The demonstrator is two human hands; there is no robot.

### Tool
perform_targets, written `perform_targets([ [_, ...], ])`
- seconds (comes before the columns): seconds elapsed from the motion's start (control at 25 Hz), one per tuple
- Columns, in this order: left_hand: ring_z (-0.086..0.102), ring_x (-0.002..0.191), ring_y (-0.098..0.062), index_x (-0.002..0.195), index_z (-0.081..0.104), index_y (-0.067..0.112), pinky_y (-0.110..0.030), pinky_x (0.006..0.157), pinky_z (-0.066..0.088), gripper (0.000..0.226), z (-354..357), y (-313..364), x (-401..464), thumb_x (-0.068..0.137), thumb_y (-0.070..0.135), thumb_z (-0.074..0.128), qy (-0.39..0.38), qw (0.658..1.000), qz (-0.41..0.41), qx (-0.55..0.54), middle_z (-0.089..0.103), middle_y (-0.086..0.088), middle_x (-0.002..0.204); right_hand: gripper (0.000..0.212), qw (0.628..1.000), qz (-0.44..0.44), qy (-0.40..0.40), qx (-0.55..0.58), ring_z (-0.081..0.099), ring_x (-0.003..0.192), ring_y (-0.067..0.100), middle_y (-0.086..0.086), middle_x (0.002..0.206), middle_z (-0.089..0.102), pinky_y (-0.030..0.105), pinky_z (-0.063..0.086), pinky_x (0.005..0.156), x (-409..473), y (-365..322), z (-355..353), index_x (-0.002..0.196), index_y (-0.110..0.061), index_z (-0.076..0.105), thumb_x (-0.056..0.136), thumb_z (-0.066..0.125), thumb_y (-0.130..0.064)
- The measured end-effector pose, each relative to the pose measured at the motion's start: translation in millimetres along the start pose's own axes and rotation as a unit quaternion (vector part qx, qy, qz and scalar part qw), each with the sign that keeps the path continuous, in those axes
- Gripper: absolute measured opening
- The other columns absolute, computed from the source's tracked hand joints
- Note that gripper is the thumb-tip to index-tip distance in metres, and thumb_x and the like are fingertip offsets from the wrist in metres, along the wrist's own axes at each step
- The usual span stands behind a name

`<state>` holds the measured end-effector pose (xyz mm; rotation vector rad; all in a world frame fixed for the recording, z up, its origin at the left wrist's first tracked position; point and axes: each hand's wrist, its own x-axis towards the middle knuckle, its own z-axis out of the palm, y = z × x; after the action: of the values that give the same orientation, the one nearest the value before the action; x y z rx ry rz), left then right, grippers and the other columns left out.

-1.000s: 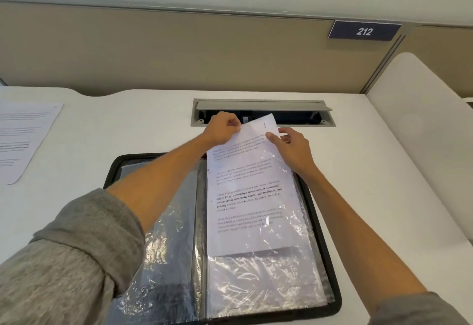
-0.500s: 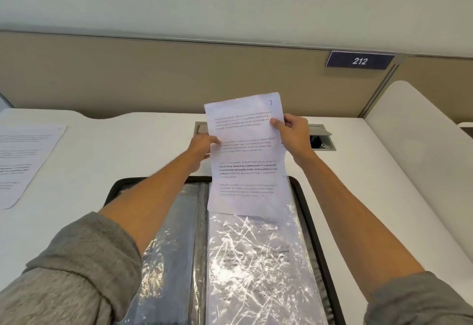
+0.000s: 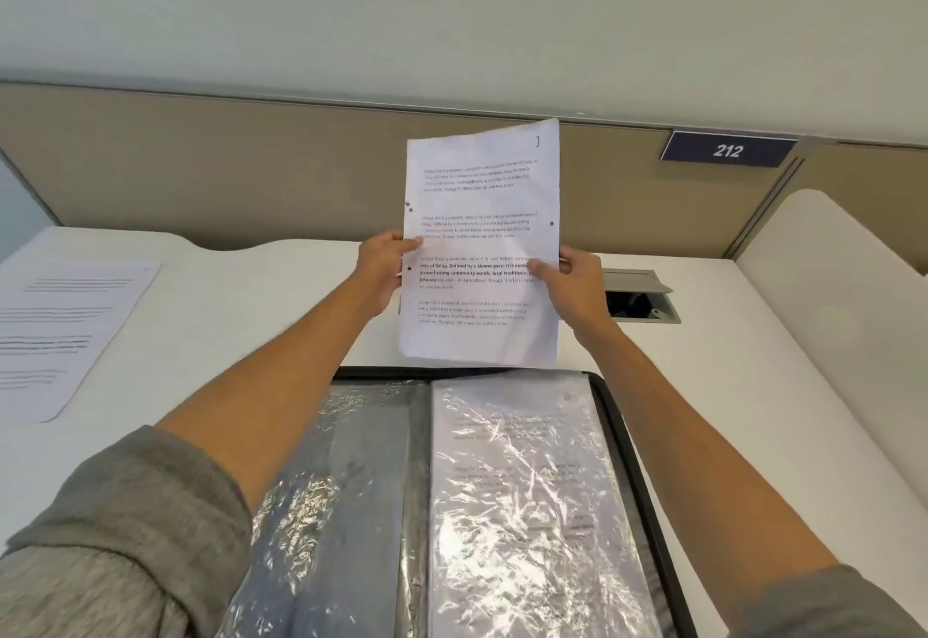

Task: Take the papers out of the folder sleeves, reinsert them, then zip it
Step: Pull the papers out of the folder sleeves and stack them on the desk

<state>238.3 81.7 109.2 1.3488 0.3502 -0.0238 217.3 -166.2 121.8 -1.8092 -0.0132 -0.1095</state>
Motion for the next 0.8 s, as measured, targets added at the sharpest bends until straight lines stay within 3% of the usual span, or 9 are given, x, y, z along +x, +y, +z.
perform_targets([
  [0.16,0.066,0.085,-0.019,0.113,0.064,0.009,-0.031,0.074,0.051,0.031,-23,-2,-11,0.084,-0.002,0.064,-0.03,0.999,-0.021,0.035,0.072,-0.002,0.101,0.025,0.999,-0.017,0.003,0.051,0.073,0.087,0.017,0.0,0.099,0.074,0.04,0.06,0.081,3,-22,20,0.114,-0.011,0.066,0.089,0.067,-0.008],
  [0.28,0.069,0.085,-0.023,0.112,0.064,0.006,-0.032,0.071,0.055,0.031,-50,0,-15,0.082,-0.006,0.064,-0.002,0.999,-0.003,0.034,0.072,-0.007,0.104,0.046,0.999,-0.03,0.018,0.02,0.072,0.086,0.014,0.001,0.105,0.072,0.036,0.061,0.075,-6,-28,45,0.13,-0.013,0.052,0.088,0.07,-0.013],
  [0.4,0.07,0.092,-0.03,0.108,0.065,0.007,-0.041,0.08,0.057,0.029,-84,4,-20,0.083,-0.007,0.064,0.028,0.999,0.003,0.042,0.071,-0.011,0.106,0.055,1.0,-0.023,0.001,0.017,0.07,0.093,0.016,0.005,0.114,0.069,0.029,0.06,0.072,-20,-28,77,0.137,-0.018,0.042,0.09,0.068,-0.013],
  [0.56,0.07,0.09,-0.029,0.103,0.065,0.01,-0.041,0.078,0.058,0.024,-137,4,-32,0.084,-0.004,0.064,0.07,0.995,0.01,0.076,0.072,-0.009,0.104,0.051,0.999,-0.03,-0.019,-0.007,0.07,0.09,0.014,0.005,0.11,0.071,0.019,0.055,0.069,-38,-25,126,0.134,-0.018,0.047,0.089,0.067,-0.009],
  [0.68,0.07,0.084,-0.024,0.101,0.066,0.012,-0.032,0.066,0.056,0.021,-181,3,-43,0.084,-0.002,0.064,0.101,0.989,0.018,0.102,0.072,-0.003,0.099,0.055,0.999,-0.025,-0.04,-0.013,0.069,0.093,0.015,0.004,0.109,0.07,0.024,0.055,0.075,-50,-24,166,0.136,-0.015,0.047,0.087,0.07,-0.007],
  [0.8,0.069,0.081,-0.022,0.098,0.066,0.012,-0.028,0.062,0.053,0.019,-229,-1,-53,0.084,-0.001,0.063,0.135,0.984,0.019,0.116,0.072,-0.001,0.096,0.047,0.997,0.0,-0.076,-0.021,0.068,0.086,0.011,0.004,0.106,0.069,0.022,0.056,0.064,-62,-26,208,0.131,-0.013,0.052,0.087,0.068,-0.008],
])
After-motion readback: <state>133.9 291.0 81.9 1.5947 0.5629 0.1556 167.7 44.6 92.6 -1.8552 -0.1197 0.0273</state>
